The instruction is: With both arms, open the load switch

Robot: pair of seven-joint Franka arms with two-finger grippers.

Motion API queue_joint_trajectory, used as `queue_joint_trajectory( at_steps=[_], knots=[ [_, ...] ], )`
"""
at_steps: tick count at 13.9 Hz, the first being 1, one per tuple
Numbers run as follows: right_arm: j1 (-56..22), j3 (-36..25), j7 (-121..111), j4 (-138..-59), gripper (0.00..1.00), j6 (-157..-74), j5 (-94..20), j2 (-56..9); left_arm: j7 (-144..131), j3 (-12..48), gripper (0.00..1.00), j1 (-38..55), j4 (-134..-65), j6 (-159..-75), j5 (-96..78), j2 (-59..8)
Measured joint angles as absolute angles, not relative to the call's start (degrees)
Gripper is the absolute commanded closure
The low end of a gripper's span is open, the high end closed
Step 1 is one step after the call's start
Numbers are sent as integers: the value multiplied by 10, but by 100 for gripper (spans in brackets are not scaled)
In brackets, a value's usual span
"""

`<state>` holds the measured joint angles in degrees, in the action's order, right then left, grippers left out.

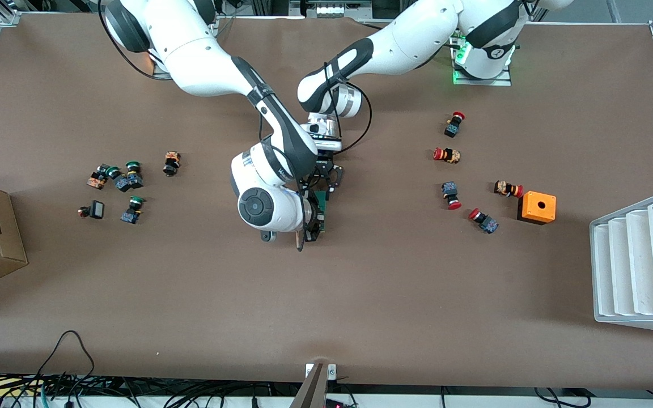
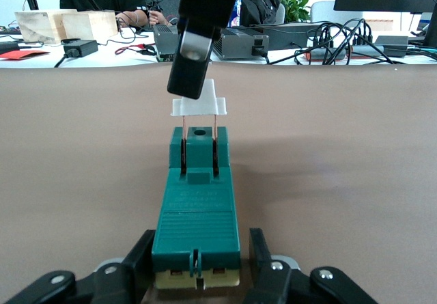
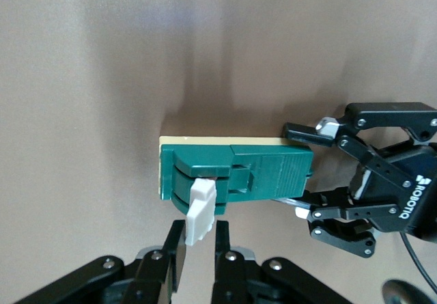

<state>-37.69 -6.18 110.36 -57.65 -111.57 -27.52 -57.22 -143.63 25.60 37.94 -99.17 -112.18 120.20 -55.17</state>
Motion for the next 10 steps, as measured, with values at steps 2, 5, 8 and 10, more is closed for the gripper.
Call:
queue_joint_trajectory(
  at_steps=[2, 5, 8, 10],
  knots=[
    [-377, -62, 1103, -580, 78, -1115, -275, -569, -1436, 256, 40, 380, -992, -1122, 1202, -552],
    [-377, -61, 1102, -587, 78, -1115, -275, -564, -1437, 255, 40, 381, -991, -1122, 1202, -552],
    [-377, -55, 1097, -603, 78, -1114, -269, -556, -1437, 255, 40, 381, -991, -1122, 1202, -552],
    [-377, -51, 1095, -617, 78, -1114, -264, -546, -1437, 255, 40, 381, -991, -1122, 1202, -552]
  ],
)
